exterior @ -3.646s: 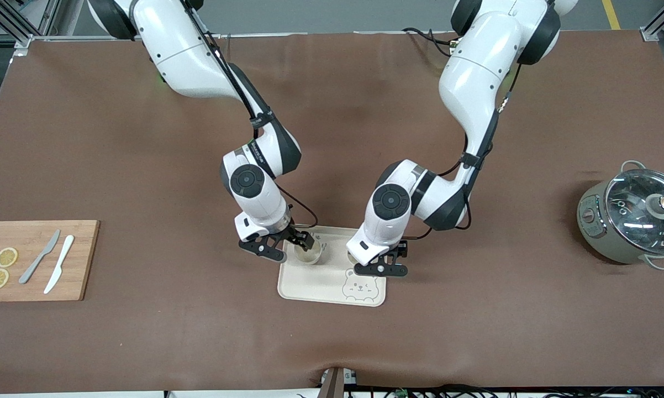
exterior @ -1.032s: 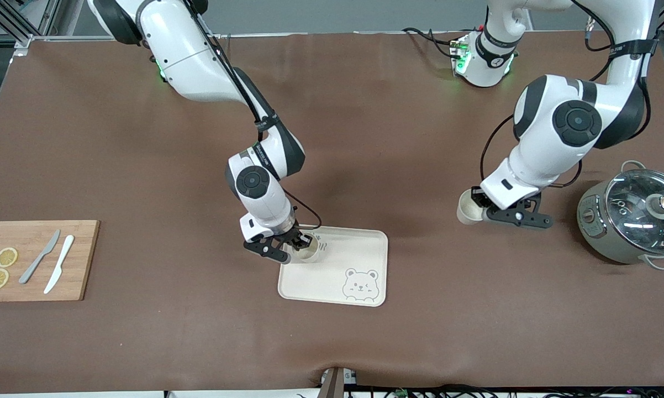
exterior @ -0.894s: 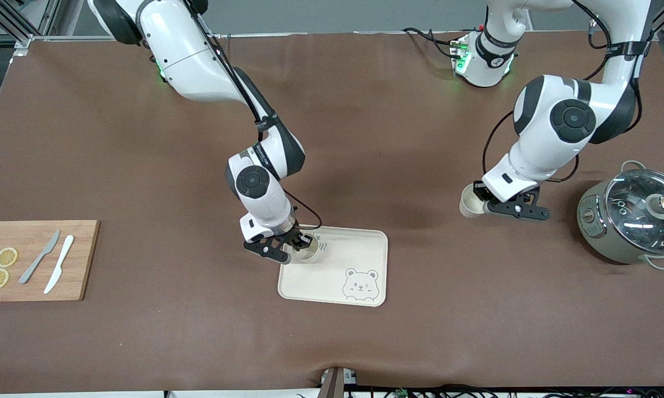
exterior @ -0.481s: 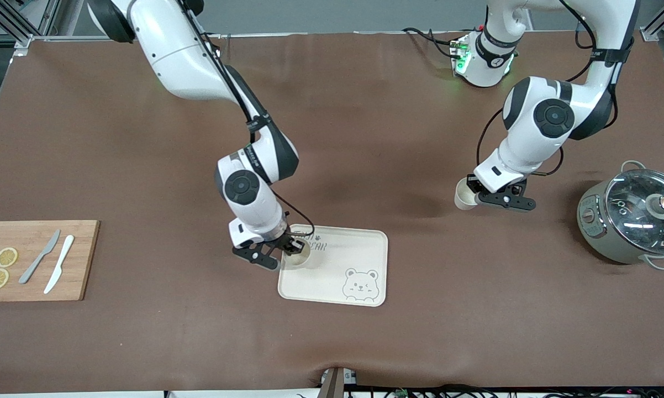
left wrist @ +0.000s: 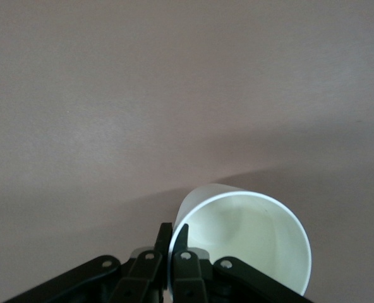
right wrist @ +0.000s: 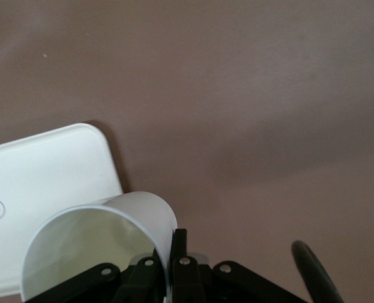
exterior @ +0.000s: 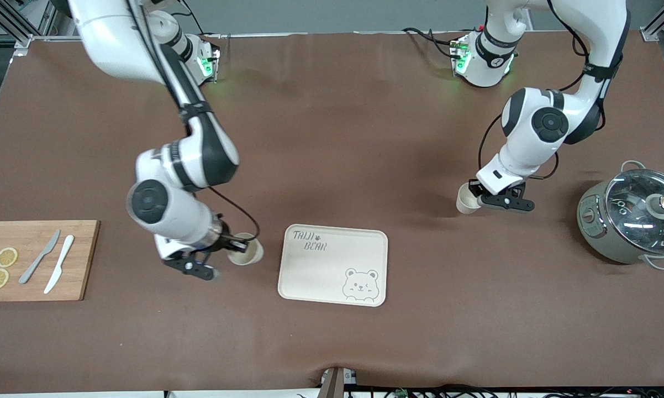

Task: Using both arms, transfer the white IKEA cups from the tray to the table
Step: 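Carry the cup with the right gripper toward the cutting board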

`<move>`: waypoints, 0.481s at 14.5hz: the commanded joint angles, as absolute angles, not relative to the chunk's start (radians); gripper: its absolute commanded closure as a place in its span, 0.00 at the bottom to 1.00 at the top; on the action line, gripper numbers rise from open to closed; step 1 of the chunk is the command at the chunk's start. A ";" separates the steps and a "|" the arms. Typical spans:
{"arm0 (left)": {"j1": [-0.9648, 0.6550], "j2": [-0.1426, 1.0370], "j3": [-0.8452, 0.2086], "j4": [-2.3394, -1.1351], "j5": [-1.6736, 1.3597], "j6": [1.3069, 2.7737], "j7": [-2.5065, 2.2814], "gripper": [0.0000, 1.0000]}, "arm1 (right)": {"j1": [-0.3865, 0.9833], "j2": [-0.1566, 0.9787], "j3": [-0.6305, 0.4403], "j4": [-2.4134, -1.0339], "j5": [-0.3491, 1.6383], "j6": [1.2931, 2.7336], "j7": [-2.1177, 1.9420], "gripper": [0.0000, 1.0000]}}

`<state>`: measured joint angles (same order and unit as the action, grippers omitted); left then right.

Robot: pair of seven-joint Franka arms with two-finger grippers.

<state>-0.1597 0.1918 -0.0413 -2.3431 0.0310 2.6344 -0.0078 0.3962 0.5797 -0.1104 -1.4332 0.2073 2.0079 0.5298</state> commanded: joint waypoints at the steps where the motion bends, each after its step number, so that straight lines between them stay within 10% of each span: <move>1: -0.117 0.225 -0.052 -2.347 0.014 2.689 0.051 1.00 | 0.316 0.520 -0.094 -1.471 0.233 1.932 0.395 1.00; 7: -0.104 0.285 -0.052 -2.347 0.014 2.766 0.078 1.00 | 0.180 0.462 -0.100 -1.499 0.222 1.819 0.103 1.00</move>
<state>-0.1146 0.2761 -0.0412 -2.3435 0.0310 2.7343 0.0527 0.2318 0.5101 -0.1134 -1.4401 0.2119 1.8296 0.2019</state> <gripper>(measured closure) 0.960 0.965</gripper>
